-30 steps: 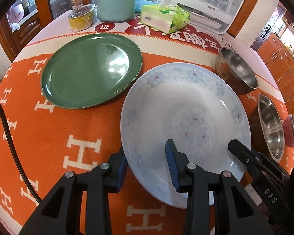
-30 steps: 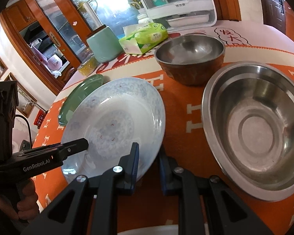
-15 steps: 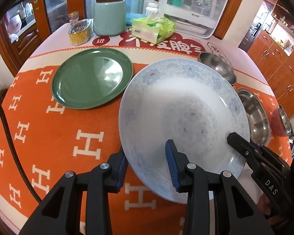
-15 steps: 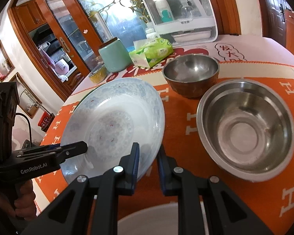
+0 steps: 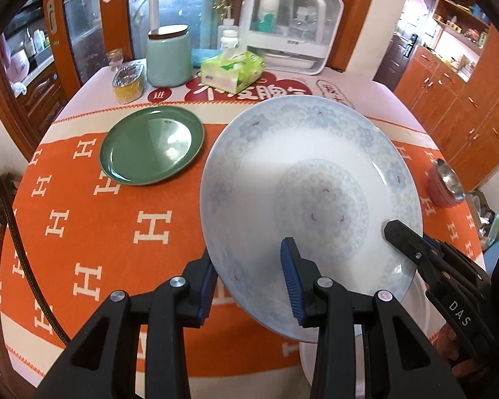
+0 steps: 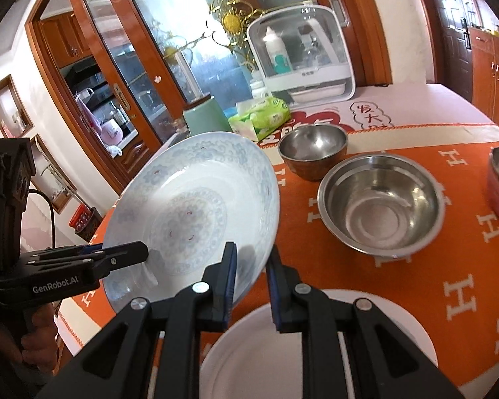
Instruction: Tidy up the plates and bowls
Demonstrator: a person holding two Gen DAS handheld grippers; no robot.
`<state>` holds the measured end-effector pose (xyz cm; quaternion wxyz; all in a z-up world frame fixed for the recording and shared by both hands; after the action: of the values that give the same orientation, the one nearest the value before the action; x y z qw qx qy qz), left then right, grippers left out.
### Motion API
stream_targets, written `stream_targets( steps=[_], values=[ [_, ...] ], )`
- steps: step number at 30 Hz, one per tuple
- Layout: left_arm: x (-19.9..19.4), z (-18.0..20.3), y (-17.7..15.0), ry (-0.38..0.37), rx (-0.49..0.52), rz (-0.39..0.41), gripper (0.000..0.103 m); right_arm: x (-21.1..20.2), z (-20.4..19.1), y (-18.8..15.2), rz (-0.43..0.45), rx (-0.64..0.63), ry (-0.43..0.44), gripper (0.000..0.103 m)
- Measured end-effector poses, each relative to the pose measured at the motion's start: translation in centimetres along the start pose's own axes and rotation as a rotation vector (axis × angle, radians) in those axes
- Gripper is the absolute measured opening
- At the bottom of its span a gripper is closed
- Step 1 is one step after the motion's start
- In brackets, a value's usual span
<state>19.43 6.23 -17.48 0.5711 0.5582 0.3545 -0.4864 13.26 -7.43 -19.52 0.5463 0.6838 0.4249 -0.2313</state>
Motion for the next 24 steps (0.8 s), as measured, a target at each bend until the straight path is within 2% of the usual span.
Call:
stream_targets(
  steps=[12,24],
  values=[
    [-3.7,3.6,-4.3,-0.045,0.1,0.04,0.036,-6.5,-0.1,-4.0,0.093,0.032,-0.063,0.017],
    [-4.9,7.8,-8.9,-0.078,0.21,0.042,0.036,-10.9,0.9,-9.3,0.139,0.099,-0.135,0.017]
  ],
)
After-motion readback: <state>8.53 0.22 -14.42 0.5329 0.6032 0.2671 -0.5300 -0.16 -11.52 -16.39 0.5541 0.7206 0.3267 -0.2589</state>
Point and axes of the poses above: each gripper's, at about its wrist camera, not at the fingertips, and x roughly the way its jaws point, z to its right, y to its top, the point moved 7 cm from there along x, roughly the way its jaws point, and after that the axes turned 15 degrees about -z, right-handed, at the moved point
